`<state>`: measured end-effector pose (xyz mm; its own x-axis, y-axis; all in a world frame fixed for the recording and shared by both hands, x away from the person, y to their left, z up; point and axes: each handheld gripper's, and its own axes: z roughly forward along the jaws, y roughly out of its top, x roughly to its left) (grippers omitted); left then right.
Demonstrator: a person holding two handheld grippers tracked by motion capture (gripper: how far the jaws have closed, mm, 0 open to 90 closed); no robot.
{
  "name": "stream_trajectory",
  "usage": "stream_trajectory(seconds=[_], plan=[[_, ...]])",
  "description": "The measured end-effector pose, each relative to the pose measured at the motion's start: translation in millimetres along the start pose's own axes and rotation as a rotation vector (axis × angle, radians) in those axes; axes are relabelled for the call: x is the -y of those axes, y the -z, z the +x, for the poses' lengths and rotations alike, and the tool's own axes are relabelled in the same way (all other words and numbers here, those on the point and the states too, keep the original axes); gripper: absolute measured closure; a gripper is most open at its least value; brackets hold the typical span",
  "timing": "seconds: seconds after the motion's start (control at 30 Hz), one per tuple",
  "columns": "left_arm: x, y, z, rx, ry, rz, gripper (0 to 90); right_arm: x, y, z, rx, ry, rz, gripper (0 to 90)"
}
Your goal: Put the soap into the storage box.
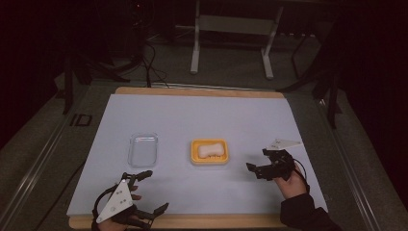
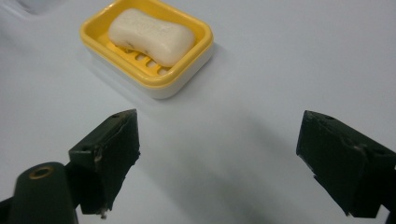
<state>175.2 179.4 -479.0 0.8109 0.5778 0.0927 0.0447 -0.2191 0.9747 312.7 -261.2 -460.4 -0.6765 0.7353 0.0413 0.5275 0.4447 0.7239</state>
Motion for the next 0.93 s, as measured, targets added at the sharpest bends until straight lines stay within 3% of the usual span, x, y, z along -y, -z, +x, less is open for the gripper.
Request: stream_trajectory(seconds=[0.07, 0.27, 0.57, 0.93], plan=[[0.0, 0.0, 0.1, -0.001, 0.0, 0.002, 0.8, 4.1, 3.0, 0.2, 0.012, -0.002, -0.01, 13.2], [0.5, -0.4, -0.8, -0.003, -0.005, 0.01, 0.8, 17.2, 7.8, 7.3, 0.067, 0.052, -0.003, 13.1], [-0.2, 0.4, -1.4, -0.005, -0.009, 0.01, 0.8, 23.3, 8.5, 13.1, 0.054, 0.088, -0.037, 12.9], [-0.3, 0.6, -1.7, -0.001, -0.006, 0.009, 0.8, 23.8, 0.7, 15.9, 0.07, 0.115, -0.01, 13.4]])
